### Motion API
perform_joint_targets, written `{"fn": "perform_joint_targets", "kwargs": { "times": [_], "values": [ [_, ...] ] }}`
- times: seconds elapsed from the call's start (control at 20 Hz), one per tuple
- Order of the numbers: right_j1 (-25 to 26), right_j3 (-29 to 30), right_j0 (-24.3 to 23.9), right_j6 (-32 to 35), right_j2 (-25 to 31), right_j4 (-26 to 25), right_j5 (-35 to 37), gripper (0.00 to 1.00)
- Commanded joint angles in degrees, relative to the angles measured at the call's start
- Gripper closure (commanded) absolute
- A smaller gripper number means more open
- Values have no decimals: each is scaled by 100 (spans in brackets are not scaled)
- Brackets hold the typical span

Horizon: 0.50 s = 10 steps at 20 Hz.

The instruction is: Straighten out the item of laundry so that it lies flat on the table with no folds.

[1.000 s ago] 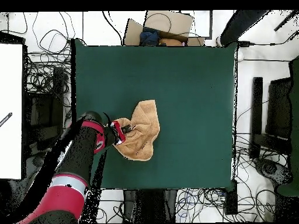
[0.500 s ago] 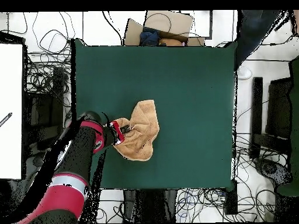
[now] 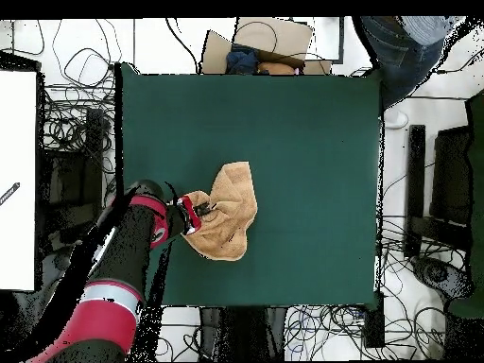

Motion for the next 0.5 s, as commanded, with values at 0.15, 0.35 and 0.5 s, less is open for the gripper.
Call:
{"fn": "perform_joint_targets", "kwargs": {
  "times": [0.15,0.35,0.5],
  "values": [
    [30,-256,-117,-904,846,385,57,100],
    [12,-235,-116,-900,847,391,56,100],
    [-12,-216,-126,-920,860,406,69,100]
  ]
}}
